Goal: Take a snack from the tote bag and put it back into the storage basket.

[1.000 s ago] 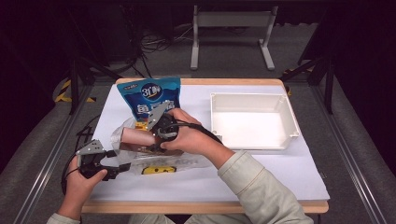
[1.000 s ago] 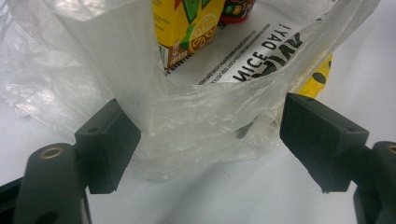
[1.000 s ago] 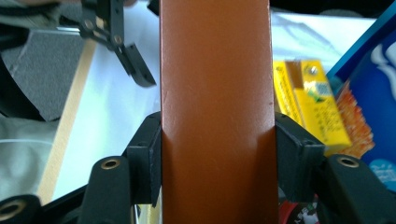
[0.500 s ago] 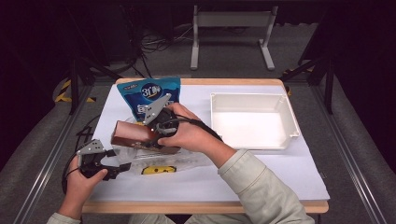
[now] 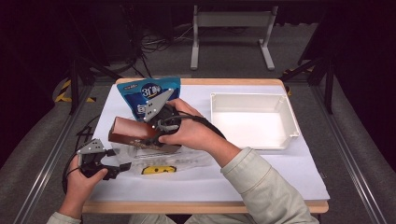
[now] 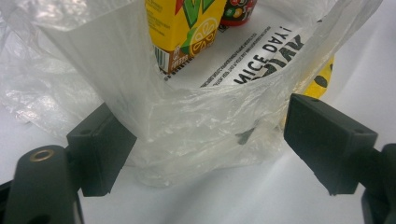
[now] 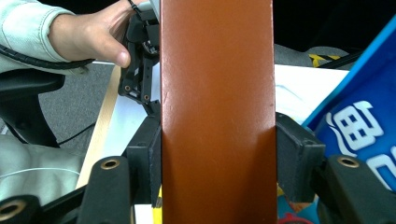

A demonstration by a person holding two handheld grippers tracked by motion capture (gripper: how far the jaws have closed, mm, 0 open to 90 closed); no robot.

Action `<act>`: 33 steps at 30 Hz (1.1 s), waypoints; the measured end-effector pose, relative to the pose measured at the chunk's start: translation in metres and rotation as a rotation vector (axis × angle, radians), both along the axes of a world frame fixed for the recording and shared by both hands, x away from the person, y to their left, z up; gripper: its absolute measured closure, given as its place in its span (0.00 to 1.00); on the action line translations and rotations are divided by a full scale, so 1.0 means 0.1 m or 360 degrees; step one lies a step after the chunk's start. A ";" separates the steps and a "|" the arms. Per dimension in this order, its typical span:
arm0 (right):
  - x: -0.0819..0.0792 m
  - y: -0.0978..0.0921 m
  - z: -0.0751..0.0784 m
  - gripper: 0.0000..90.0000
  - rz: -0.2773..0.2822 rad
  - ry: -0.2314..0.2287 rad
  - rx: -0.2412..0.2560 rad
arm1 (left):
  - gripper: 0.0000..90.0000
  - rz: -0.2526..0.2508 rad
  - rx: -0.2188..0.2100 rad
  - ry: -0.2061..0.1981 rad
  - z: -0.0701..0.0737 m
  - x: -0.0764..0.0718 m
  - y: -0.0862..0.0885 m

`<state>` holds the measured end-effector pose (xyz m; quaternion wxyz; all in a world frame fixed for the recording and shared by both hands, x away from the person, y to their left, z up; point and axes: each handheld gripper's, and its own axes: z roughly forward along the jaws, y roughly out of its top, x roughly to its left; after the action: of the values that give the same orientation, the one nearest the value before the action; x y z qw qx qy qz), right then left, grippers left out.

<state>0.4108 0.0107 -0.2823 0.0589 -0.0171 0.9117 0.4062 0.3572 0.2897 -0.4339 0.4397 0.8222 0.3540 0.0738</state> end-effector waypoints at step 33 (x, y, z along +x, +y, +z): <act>0.23 -1.10 0.31 0.47 -0.0322 -0.0039 0.0033 | 0.03 0.0037 -0.0021 -0.0119 0.10 -0.06 0.08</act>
<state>0.4338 -0.0996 -0.2518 0.1111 0.0707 0.9038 0.4073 0.3510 0.2975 -0.4235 0.4572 0.8117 0.3473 0.1071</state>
